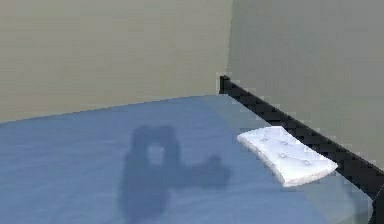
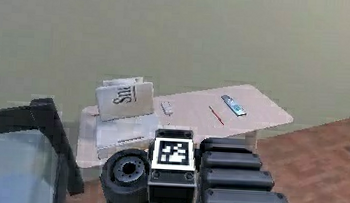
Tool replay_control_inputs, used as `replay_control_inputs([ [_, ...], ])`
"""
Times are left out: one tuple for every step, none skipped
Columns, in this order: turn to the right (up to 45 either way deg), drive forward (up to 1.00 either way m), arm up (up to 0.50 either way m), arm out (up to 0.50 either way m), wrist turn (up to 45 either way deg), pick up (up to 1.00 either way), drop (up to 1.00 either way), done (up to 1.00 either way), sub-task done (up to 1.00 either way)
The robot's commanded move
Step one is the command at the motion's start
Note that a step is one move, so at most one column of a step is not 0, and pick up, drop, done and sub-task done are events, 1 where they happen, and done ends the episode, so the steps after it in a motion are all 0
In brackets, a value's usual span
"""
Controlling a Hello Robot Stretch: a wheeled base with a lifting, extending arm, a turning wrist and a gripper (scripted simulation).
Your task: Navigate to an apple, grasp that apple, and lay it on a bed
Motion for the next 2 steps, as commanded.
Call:
replay_control_inputs([
  [45.0, 0.00, 0.00, 0.00, 0.0, 0.00, 0.00, 0.00, 0.00],
  [21.0, 0.00, 0.00, 0.00, 0.0, 0.00, 0.00, 0.00, 0.00],
])
